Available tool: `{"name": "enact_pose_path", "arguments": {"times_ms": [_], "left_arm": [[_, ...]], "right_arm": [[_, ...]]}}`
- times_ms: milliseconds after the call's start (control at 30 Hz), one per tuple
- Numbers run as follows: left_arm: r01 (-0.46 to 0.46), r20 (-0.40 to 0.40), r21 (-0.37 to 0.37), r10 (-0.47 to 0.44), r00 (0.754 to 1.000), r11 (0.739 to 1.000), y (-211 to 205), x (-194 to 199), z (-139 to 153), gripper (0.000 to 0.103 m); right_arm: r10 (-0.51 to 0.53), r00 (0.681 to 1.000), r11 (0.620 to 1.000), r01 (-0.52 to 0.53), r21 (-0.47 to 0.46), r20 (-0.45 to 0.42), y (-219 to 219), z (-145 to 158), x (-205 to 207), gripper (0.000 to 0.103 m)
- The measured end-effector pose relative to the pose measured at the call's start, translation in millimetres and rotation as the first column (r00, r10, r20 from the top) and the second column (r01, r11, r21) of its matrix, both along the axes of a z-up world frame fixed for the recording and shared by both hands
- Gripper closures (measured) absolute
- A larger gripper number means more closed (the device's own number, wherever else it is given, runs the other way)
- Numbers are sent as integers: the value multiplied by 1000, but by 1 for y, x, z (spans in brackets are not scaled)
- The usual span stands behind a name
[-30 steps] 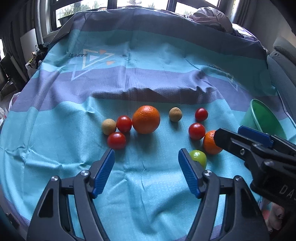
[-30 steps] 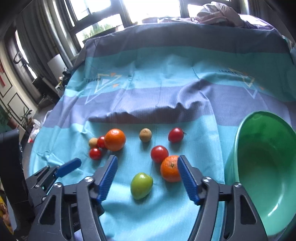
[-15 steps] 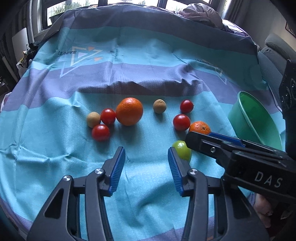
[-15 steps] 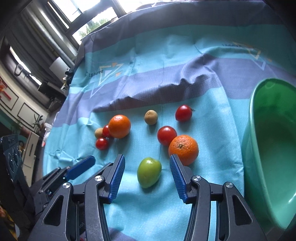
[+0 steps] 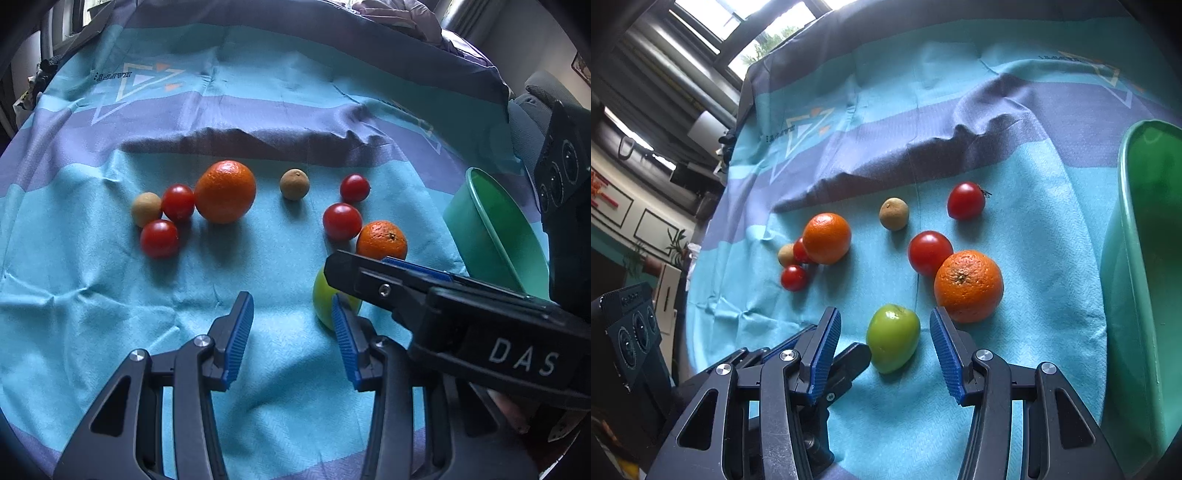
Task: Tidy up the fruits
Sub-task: 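Move the right gripper to the green apple and close on it, then carry the green apple over the green bowl and open the right gripper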
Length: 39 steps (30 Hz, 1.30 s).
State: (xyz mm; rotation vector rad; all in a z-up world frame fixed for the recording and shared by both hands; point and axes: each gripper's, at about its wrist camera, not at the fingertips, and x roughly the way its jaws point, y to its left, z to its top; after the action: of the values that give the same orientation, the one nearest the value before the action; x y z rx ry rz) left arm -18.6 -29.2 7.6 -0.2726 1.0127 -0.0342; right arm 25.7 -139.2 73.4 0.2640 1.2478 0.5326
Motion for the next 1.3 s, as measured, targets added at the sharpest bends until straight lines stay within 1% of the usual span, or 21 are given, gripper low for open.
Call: {"name": "enact_pose_path", "arguments": {"times_ms": [100, 333, 400, 467, 533, 600, 633, 900, 1000, 1067, 1167, 1233, 1300], "left_arm": [[9, -17, -19, -9, 1000, 1000, 3, 1, -2, 60], [61, -21, -59, -63, 998, 996, -7, 2, -5, 61], [68, -15, -69, -70, 997, 995, -11, 2, -7, 61], [77, -16, -79, -78, 997, 994, -14, 3, -9, 63], [79, -31, -94, -82, 996, 992, -15, 6, -12, 66], [70, -46, -97, -75, 996, 993, -15, 11, -17, 67], [67, -41, -101, -72, 997, 993, -16, 11, -17, 67], [70, -32, -71, -72, 997, 995, -18, 14, -18, 68], [72, -26, -64, -74, 997, 995, -18, 15, -18, 70], [78, -22, -61, -80, 997, 995, -19, 16, -19, 72], [85, -21, -49, -86, 996, 995, -19, 16, -17, 71], [88, -7, -40, -89, 996, 995, -20, 13, -12, 71], [97, 25, -28, -96, 995, 995, -22, 9, -3, 71]], "right_arm": [[0, 1000, 1000, 0, 5, -11, -1, -2, 2, 50], [-9, 997, 999, 11, 32, -74, -5, -10, 7, 50], [-9, 997, 999, 12, 35, -81, -4, -13, 7, 51], [-8, 995, 999, 12, 37, -94, -3, -16, 8, 56], [-5, 994, 999, 9, 36, -105, -3, -18, 8, 56], [-3, 994, 999, 7, 35, -111, -1, -20, 8, 57], [-1, 993, 999, 4, 31, -117, -1, -21, 8, 57], [18, 989, 1000, -15, 17, -149, 7, -28, 7, 60], [22, 988, 1000, -20, 13, -155, 9, -28, 7, 64], [23, 989, 1000, -22, 12, -149, 9, -29, 7, 66], [31, 990, 1000, -31, 1, -140, 10, -27, 5, 66], [35, 992, 999, -35, 2, -125, 10, -23, 3, 66], [36, 995, 999, -35, 14, -97, 9, -16, 2, 66]]}}
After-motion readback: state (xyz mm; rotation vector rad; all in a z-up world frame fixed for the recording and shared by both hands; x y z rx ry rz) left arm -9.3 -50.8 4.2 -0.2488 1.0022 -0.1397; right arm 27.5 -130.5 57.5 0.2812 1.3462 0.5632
